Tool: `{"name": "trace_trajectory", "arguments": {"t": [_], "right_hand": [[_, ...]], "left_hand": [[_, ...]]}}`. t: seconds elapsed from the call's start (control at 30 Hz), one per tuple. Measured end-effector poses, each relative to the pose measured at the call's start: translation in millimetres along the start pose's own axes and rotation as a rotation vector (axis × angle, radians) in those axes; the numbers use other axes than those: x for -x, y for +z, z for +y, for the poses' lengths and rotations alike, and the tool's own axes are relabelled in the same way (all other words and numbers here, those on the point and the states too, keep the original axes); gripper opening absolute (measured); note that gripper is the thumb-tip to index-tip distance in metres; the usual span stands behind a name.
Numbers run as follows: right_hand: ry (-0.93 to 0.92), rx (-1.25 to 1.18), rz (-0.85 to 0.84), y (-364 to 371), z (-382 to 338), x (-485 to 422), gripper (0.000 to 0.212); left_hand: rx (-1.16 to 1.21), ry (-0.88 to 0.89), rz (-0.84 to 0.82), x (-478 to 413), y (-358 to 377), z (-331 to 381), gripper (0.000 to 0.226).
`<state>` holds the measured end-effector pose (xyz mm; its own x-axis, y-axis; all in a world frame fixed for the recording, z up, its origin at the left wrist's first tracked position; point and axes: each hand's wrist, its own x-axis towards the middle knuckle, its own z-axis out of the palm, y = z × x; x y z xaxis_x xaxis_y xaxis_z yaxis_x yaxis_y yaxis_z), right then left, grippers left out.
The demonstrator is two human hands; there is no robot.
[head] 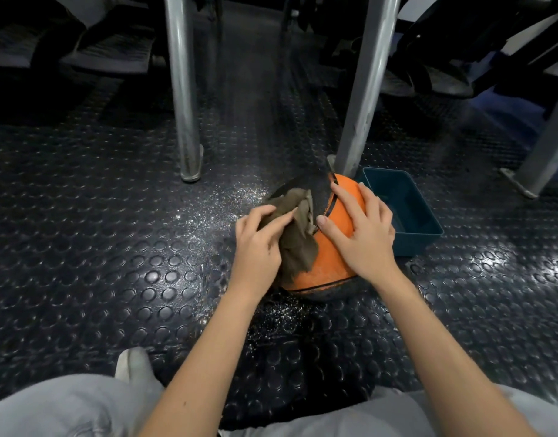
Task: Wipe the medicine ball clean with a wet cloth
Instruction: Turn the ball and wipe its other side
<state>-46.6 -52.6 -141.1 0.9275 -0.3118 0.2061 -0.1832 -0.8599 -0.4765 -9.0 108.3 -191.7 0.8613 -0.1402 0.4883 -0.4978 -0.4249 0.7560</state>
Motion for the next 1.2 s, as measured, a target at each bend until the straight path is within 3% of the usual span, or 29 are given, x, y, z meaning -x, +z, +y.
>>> {"name": "trace_trajectory", "arguments": {"t": [0.07, 0.23, 0.3, 0.4, 0.5, 0.57, 0.67, 0.73, 0.87, 0.93, 1.0, 1.07, 1.2], "right_hand": [[0.003, -0.002, -0.017, -0.4, 0.0, 0.2, 0.065], [0.033, -0.07, -0.026, -5.4, 4.3, 1.7, 0.062], [0.042, -0.084, -0.028, -6.2, 4.3, 1.4, 0.063], [0.037, -0.075, -0.019, -5.3, 2.2, -1.6, 0.065], [0.009, -0.024, -0.006, -1.7, 2.4, -1.0, 0.062], [-0.001, -0.033, -0.012, -0.1, 2.4, 1.0, 0.062], [0.009, -0.045, -0.015, -1.4, 2.8, 1.0, 0.061], [0.016, -0.059, -0.017, -2.6, 3.9, 0.3, 0.06], [0.032, -0.08, -0.018, -4.1, 5.4, -1.1, 0.06], [0.031, -0.061, -0.017, -3.9, 4.7, -2.3, 0.061], [0.007, -0.03, -0.007, -2.5, 3.7, -0.9, 0.06], [-0.01, -0.021, 0.0, -0.5, 2.8, 0.8, 0.059], [-0.003, 0.002, -0.017, 0.1, -1.1, 1.4, 0.064]], "left_hand": [[-0.032, -0.055, 0.007, -1.1, -1.3, -8.2, 0.037], [-0.142, -0.404, -0.061, 10.1, -16.6, -42.9, 0.038], [-0.079, -0.35, 0.003, 2.9, -24.0, -30.9, 0.041], [0.089, -0.098, 0.114, -15.8, -31.8, 7.6, 0.043], [0.108, 0.051, -0.018, -13.9, -20.5, 21.2, 0.035], [0.115, -0.078, -0.09, -8.3, -12.8, 6.4, 0.032], [0.029, -0.31, -0.082, -3.8, -12.6, -25.5, 0.027], [0.005, -0.375, -0.059, -2.3, -16.3, -29.7, 0.027], [0.208, -0.16, 0.012, -15.0, -29.1, 10.7, 0.032], [0.347, -0.084, -0.029, -22.1, -31.4, 28.7, 0.032], [0.296, -0.048, -0.117, -20.6, -26.0, 29.4, 0.039], [0.211, -0.077, -0.156, -12.8, -16.7, 18.8, 0.043], [0.239, -0.223, -0.075, -8.4, -13.3, 0.4, 0.039]]}}
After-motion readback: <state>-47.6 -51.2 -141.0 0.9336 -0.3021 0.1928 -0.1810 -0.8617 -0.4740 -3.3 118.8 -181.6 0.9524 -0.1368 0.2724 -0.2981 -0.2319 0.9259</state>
